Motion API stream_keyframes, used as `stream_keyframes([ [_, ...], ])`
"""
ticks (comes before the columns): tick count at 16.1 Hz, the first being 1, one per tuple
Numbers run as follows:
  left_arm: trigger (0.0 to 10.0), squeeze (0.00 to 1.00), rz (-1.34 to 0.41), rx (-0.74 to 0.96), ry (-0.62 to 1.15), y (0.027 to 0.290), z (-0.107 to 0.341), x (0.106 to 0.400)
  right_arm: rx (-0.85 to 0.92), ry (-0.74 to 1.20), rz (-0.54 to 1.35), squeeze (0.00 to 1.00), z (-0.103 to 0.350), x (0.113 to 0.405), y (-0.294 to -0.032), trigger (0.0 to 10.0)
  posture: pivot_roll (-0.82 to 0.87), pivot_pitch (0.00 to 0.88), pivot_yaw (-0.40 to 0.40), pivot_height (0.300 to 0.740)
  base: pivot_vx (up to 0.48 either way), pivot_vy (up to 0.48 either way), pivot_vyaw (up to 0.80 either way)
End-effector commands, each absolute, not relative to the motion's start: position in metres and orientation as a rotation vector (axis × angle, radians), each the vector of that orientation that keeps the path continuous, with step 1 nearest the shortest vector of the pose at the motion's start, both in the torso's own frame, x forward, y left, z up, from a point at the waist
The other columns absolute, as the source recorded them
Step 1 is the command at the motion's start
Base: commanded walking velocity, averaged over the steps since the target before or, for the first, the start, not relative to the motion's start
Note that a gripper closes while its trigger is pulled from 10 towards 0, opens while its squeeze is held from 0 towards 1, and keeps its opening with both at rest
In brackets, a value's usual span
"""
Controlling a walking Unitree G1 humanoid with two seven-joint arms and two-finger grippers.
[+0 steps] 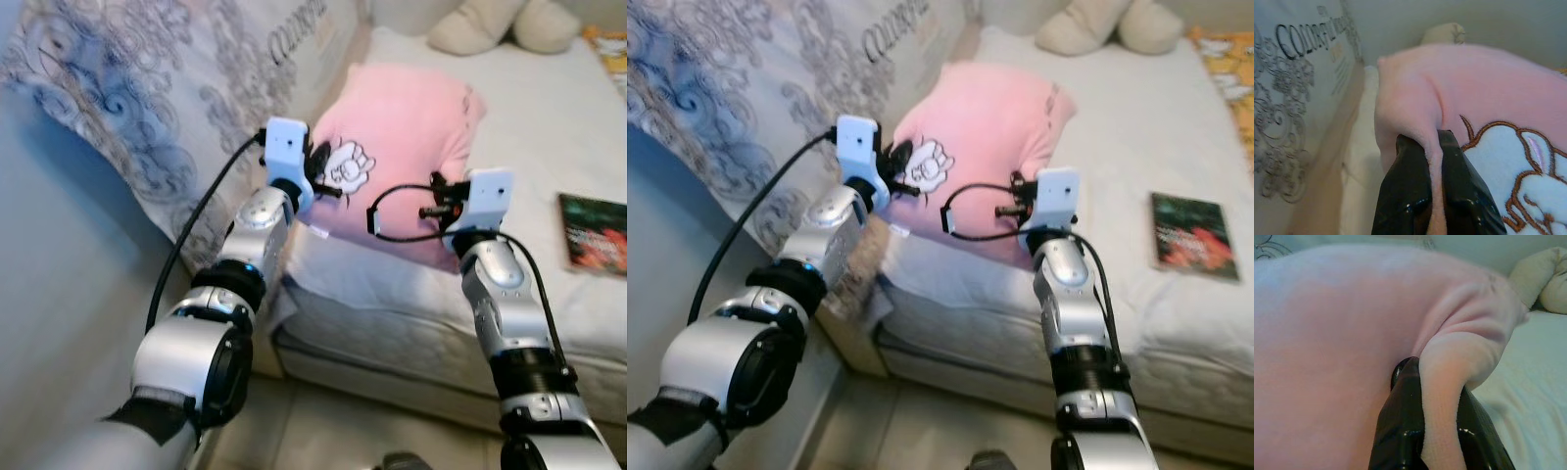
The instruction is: Clean up the room
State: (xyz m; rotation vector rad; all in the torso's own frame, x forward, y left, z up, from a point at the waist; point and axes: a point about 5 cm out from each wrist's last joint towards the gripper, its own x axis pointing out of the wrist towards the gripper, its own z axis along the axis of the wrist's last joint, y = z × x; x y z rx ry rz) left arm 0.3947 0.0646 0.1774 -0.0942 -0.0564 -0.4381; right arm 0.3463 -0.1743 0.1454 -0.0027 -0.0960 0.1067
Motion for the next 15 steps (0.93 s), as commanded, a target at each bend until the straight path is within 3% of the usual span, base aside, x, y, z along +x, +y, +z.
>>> stream_keyframes([
  [1,10.0,0.00,-0.448,-0.098,-0.091,0.059,0.190,0.397,-0.015,-0.130,0.092,0.00,0.153,0.348,-0.180,10.0,-0.26,0.000,0.103,0.740,0.442,0.000,0.00],
  [12,10.0,0.00,-0.426,-0.093,-0.083,0.057,0.186,0.396,-0.081,-0.121,0.066,0.00,0.158,0.354,-0.190,10.0,-0.24,0.000,0.106,0.740,0.442,0.000,0.00],
  [15,10.0,0.00,-0.311,-0.147,0.039,0.056,0.159,0.392,-0.194,0.055,0.120,0.00,0.135,0.369,-0.201,10.0,-0.24,0.030,0.095,0.740,0.000,0.000,0.00],
])
